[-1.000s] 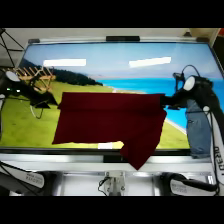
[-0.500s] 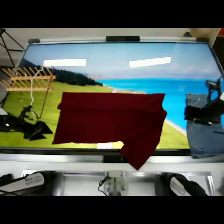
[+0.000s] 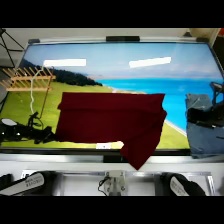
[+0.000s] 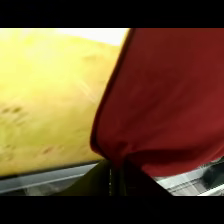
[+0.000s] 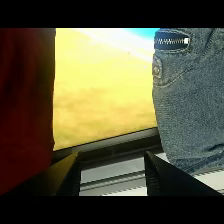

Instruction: Fold the shirts.

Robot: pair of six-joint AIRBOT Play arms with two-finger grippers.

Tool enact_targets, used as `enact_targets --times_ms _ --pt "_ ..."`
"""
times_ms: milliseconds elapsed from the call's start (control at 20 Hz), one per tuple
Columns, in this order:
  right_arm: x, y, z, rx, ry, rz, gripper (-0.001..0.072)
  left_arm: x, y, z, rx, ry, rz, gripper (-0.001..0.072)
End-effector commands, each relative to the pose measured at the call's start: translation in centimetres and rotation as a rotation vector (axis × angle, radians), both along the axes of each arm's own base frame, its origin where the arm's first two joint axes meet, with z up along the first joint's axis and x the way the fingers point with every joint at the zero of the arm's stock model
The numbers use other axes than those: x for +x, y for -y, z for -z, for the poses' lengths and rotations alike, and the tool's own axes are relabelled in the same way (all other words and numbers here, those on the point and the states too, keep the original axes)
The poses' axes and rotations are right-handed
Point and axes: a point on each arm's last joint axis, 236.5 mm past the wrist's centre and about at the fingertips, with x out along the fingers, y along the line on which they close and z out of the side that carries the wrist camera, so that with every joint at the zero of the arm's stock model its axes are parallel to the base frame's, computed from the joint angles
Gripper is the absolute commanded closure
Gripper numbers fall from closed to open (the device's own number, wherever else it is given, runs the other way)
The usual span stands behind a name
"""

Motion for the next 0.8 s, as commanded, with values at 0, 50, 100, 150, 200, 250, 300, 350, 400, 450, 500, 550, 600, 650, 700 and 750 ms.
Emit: enact_targets --times_ms 0,50,100,150,200,250,300,350,400,450,500,550,600,650,700,750 --pt "-1.4 -0.5 0.5 0.019 -0.048 -0.005 0.0204 0.4 0.3 0.4 0.001 0.016 -0.024 0.0672" --pt "-2.4 -1.4 1.5 0.051 -0.071 -0.016 0.0204 0.3 0.4 0.2 -0.005 0.012 -0.019 0.0672" --pt "-3.7 -3.1 2.8 0.111 -0.09 -0.029 0.0204 0.3 0.5 0.1 -0.006 0.014 -0.017 0.0672" --pt "-5.0 -5.9 4.4 0.214 -0.092 -0.045 0.0204 0.3 0.5 0.0 -0.004 0.02 -0.014 0.0672" --pt "-6.2 -8.3 6.0 0.304 -0.089 -0.044 0.0204 0.4 0.4 -0.1 -0.002 0.026 -0.014 0.0672" --pt "-7.4 -9.7 7.9 0.354 -0.089 -0.019 0.0204 0.4 0.4 -0.3 0.001 0.033 -0.013 0.0672" --pt "-8.4 -10.4 9.8 0.372 -0.097 0.012 0.0204 0.4 0.4 -0.5 0.001 0.045 0.002 0.0672" --pt "-9.3 -10.8 11.6 0.387 -0.116 0.058 0.0204 0.4 0.5 -0.7 -0.001 0.048 0.007 0.0672" --pt "-9.7 -11.5 12.7 0.411 -0.118 0.086 0.0204 0.3 0.6 -0.9 -0.006 0.048 0.011 0.0672" --pt "-9.8 -11.8 13.6 0.421 -0.105 0.108 0.0206 0.2 0.7 -1.0 -0.008 0.048 0.014 0.0672" --pt "-9.4 -11.8 14.2 0.421 -0.082 0.129 0.0207 0.1 0.8 -1.1 -0.009 0.048 0.015 0.0672" --pt "-8.9 -12.0 14.4 0.43 -0.058 0.148 0.0208 0.1 0.8 -1.2 -0.012 0.047 0.016 0.0672" --pt "-8.5 -12.5 14.5 0.45 -0.04 0.162 0.0209 0.1 0.8 -1.2 -0.012 0.044 0.013 0.0672" --pt "-8.7 -12.9 14.8 0.449 -0.04 0.146 0.0209 0.1 0.8 -1.2 -0.012 0.045 0.013 0.0672" --pt "-9.0 -13.5 15.3 0.438 -0.05 0.129 0.0209 0.1 0.8 -1.2 -0.012 0.045 0.013 0.0672" --pt "-9.1 -14.1 15.7 0.428 -0.05 0.121 0.0208 0.1 0.8 -1.2 -0.013 0.044 0.013 0.0672"
